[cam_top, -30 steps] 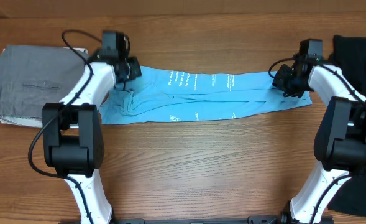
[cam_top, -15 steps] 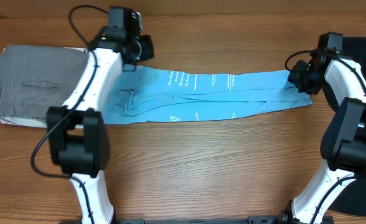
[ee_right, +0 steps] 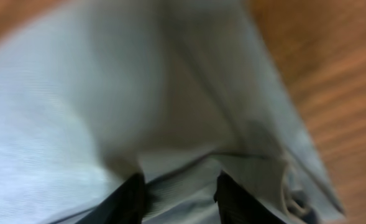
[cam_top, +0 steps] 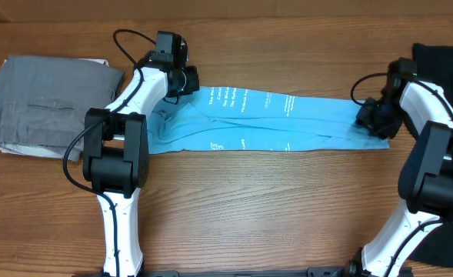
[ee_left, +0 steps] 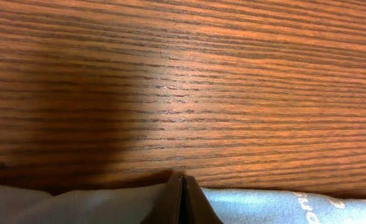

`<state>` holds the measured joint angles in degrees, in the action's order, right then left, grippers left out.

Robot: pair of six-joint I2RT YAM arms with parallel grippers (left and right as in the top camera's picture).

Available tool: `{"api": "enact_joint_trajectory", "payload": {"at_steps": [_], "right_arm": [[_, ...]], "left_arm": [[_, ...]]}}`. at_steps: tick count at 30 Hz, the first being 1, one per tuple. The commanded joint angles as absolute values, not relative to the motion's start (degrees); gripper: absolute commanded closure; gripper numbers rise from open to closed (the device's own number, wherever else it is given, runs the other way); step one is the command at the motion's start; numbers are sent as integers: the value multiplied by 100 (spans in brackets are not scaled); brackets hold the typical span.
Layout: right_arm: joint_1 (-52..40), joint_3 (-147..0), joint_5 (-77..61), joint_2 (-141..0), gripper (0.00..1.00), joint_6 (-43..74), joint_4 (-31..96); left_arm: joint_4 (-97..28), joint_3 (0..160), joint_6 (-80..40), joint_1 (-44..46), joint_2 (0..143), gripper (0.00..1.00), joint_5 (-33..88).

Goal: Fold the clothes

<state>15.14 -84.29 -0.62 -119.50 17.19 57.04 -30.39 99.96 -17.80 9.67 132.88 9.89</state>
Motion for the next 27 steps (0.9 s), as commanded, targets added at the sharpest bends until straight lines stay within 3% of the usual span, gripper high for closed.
{"api": "enact_joint_trajectory", "payload": {"at_steps": [1, 10, 14, 16, 21, 25, 27], "right_arm": [[1778, -8291, 375, -11972, 55, 2018, 5940], [1806, -8580, 121, -11968, 43, 1907, 6082], [1839, -8982, -67, -11939, 43, 1905, 6635], [1815, -9144, -829, -11813, 43, 1468, 6694], [1544, -9242, -1680, -11437, 44, 1109, 6453], [1304, -9170, -1662, -11467, 59, 1227, 6423], [1184, -9032, -1612, -11496, 60, 1240, 6392]], "left_arm": [[-3103, 9911, -1675, 926, 13469, 96, 696], [-2998, 10195, -1627, 913, 13362, 88, 755], [-3262, 10615, -1632, 904, 13102, 85, 760], [-3371, 10744, -1629, 926, 12914, 85, 753], [-3406, 10737, -1634, 1024, 12820, 86, 753], [-3590, 10700, -1634, 1092, 12988, 89, 751], [-3645, 10698, -1629, 1127, 13144, 89, 751]]}}
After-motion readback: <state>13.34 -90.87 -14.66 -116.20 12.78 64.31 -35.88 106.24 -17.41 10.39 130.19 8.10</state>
